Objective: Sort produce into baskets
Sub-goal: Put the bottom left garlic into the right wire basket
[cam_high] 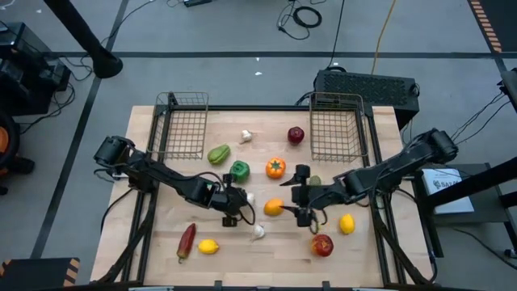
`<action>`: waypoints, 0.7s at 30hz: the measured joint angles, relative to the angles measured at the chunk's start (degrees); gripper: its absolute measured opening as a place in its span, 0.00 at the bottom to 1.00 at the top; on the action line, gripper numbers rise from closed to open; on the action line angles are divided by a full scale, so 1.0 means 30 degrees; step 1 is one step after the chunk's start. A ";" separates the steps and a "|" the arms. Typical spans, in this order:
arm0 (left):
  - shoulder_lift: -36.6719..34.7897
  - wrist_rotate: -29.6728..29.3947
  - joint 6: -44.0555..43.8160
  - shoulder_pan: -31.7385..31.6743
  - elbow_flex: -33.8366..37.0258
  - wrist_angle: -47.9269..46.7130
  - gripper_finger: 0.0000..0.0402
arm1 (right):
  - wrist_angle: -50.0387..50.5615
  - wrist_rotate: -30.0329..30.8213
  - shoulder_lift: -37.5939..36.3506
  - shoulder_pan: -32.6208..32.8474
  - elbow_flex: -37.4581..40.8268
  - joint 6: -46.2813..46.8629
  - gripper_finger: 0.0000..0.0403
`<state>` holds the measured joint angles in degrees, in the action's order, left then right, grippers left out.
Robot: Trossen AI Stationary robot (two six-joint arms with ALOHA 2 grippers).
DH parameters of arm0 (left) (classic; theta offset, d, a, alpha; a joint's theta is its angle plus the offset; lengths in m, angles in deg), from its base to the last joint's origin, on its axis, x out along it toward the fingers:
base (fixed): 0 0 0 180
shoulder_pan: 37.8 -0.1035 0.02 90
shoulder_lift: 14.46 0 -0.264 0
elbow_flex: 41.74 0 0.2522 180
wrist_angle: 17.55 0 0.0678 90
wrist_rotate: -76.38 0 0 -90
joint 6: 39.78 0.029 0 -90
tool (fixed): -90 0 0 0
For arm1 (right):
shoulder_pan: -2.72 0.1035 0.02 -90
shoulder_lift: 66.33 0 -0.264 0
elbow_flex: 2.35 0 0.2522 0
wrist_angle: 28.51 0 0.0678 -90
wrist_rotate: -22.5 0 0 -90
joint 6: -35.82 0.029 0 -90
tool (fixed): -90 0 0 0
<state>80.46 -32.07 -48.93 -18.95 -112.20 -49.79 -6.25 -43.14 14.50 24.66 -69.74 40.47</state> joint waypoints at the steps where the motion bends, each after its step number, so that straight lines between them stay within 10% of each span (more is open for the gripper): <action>1: -0.0007 0.0000 0.0446 0.0037 -0.0394 -0.0026 0.26 | -0.0469 0.0043 0.0400 -0.0007 0.0000 -0.0272 0.79; 21: -0.0022 -0.0851 0.3838 0.0081 -0.4075 -0.0475 0.26 | -0.3485 -0.0367 0.1496 -0.0328 0.0000 -0.0038 0.93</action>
<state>80.39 -34.63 -37.42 -18.71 -124.43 -51.22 -16.71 -44.24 18.99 23.67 -69.74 40.35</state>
